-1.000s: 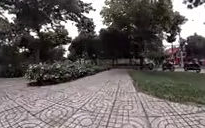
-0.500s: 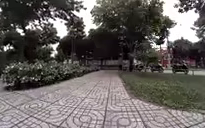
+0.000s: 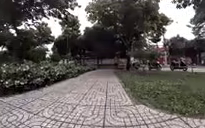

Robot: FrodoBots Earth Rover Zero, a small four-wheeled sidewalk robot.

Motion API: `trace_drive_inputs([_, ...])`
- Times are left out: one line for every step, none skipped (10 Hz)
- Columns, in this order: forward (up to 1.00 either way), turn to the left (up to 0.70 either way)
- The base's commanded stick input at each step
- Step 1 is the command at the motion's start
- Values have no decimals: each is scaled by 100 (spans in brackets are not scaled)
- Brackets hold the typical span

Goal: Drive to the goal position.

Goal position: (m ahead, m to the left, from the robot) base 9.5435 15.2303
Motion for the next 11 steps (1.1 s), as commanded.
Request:
trace_drive_inputs([70, 0])
trace_drive_inputs([70, 0])
trace_drive_inputs([70, 0])
trace_drive_inputs([70, 0])
trace_drive_inputs([70, -27])
trace_drive_inputs([70, 0])
trace_drive_inputs([70, 0])
trace_drive_inputs([70, 0])
trace_drive_inputs([70, 0])
trace_drive_inputs([70, 0])
trace_drive_inputs([70, 0])
